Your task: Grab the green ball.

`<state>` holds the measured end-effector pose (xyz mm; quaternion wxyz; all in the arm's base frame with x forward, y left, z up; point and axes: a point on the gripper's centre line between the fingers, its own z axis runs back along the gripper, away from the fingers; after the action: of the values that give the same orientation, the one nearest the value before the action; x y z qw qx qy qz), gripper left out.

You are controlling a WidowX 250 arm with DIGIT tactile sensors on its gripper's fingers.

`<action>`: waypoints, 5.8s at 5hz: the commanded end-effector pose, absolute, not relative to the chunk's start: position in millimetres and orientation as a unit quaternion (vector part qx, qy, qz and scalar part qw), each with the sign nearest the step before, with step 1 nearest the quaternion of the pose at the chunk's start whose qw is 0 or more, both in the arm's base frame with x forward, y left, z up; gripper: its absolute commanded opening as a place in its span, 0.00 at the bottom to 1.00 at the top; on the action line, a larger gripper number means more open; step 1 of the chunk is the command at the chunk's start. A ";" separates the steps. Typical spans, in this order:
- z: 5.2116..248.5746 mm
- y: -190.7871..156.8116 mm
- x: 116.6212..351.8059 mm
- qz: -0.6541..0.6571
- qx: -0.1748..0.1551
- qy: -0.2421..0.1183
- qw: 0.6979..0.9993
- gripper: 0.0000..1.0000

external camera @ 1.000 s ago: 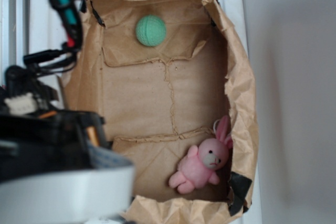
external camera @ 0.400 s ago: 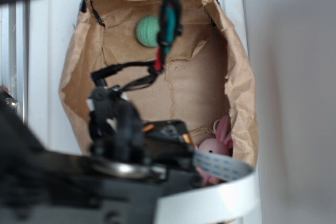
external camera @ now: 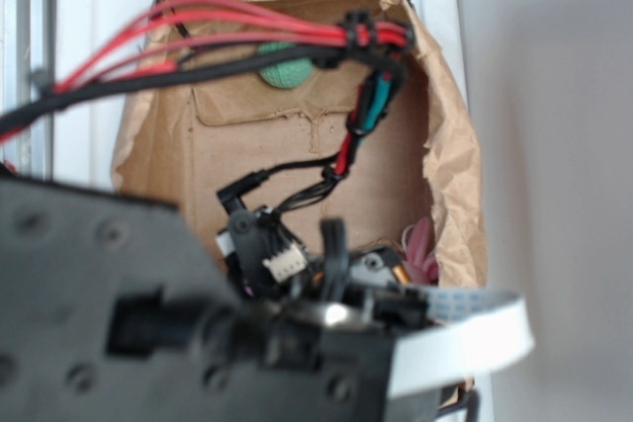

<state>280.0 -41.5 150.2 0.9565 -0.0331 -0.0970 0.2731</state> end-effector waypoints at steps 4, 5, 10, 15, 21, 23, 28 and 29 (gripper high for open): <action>118.8 -7.2 299.5 0.485 -0.011 -0.136 0.864 1.00; 112.4 -1.1 300.3 0.501 0.007 -0.127 0.856 1.00; 98.8 20.9 297.4 0.542 0.057 -0.132 0.828 1.00; 88.8 36.7 269.0 0.587 0.034 -0.121 0.800 1.00; 71.5 66.6 285.9 0.663 0.023 -0.156 0.732 1.00; 68.1 64.5 280.1 0.691 0.020 -0.175 0.701 1.00; 57.5 92.8 299.4 0.726 0.061 -0.160 0.667 1.00; 51.7 101.2 309.1 0.734 0.082 -0.167 0.653 1.00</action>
<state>308.6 93.1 37.2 0.6701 0.0972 -0.1493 0.7205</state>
